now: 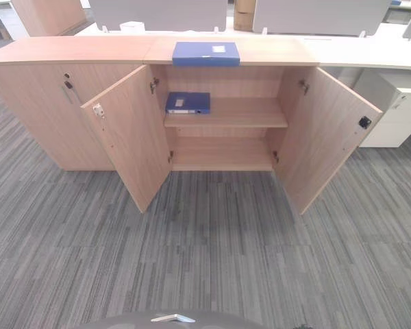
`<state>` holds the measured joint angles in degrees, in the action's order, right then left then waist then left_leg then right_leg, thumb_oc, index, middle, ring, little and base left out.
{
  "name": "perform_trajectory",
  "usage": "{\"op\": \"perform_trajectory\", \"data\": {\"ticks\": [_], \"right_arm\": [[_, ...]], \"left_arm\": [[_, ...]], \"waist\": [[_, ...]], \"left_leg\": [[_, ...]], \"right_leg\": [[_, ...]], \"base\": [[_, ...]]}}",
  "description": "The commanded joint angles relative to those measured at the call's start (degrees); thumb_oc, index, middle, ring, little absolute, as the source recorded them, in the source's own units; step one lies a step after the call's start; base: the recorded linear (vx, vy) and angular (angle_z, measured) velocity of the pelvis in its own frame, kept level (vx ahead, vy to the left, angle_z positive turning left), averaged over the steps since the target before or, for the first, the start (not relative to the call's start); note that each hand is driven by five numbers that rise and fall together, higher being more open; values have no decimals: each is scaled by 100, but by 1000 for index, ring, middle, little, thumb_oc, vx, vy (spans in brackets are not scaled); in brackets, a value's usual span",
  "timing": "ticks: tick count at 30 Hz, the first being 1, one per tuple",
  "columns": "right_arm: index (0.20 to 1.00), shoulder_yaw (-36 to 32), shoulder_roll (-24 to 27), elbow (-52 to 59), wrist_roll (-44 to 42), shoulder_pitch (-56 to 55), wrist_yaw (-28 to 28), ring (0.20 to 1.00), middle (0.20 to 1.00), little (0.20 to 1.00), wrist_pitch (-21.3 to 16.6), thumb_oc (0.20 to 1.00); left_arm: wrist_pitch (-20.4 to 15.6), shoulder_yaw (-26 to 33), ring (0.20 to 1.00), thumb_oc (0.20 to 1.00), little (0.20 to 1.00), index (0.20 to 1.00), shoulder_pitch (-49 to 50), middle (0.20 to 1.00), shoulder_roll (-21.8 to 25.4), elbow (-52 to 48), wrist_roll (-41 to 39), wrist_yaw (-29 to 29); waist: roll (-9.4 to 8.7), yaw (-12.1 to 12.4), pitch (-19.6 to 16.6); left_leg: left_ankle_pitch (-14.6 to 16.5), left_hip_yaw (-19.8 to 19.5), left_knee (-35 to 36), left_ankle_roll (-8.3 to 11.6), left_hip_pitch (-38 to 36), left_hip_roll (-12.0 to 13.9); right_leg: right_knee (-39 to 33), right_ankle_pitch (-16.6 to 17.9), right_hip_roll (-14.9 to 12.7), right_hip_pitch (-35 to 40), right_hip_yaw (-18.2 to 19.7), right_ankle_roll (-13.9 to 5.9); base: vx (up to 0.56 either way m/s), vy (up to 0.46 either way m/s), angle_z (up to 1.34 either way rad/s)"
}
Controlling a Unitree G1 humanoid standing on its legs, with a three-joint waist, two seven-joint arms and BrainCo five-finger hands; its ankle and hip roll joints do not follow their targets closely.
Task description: Put the empty folder in the office cabinet
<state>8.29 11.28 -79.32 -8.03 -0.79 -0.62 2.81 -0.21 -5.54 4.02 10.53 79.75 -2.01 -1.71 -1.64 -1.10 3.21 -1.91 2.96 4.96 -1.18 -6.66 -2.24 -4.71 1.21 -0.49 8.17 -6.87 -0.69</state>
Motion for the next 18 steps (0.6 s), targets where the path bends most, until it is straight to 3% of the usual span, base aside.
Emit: {"op": "perform_trajectory", "data": {"ticks": [1,18], "right_arm": [[1000,-99,156,-339,-255,302,38,1000,1000,1000,-49,1000],[1000,-57,156,-319,-223,293,22,1000,1000,1000,-52,1000]], "left_arm": [[-38,2,1000,1000,1000,1000,-329,1000,15,300,-143,21],[-23,15,1000,1000,1000,1000,-321,1000,9,329,-163,21]], "waist": [[63,58,-71],[79,52,-39]], "left_leg": [[545,167,4,200,-7,90],[546,158,4,204,-6,93]], "right_leg": [[-29,-206,-107,-110,8,-433],[-29,-219,-107,-103,-10,-436]], "base": [[0,0,0],[0,0,0]]}}
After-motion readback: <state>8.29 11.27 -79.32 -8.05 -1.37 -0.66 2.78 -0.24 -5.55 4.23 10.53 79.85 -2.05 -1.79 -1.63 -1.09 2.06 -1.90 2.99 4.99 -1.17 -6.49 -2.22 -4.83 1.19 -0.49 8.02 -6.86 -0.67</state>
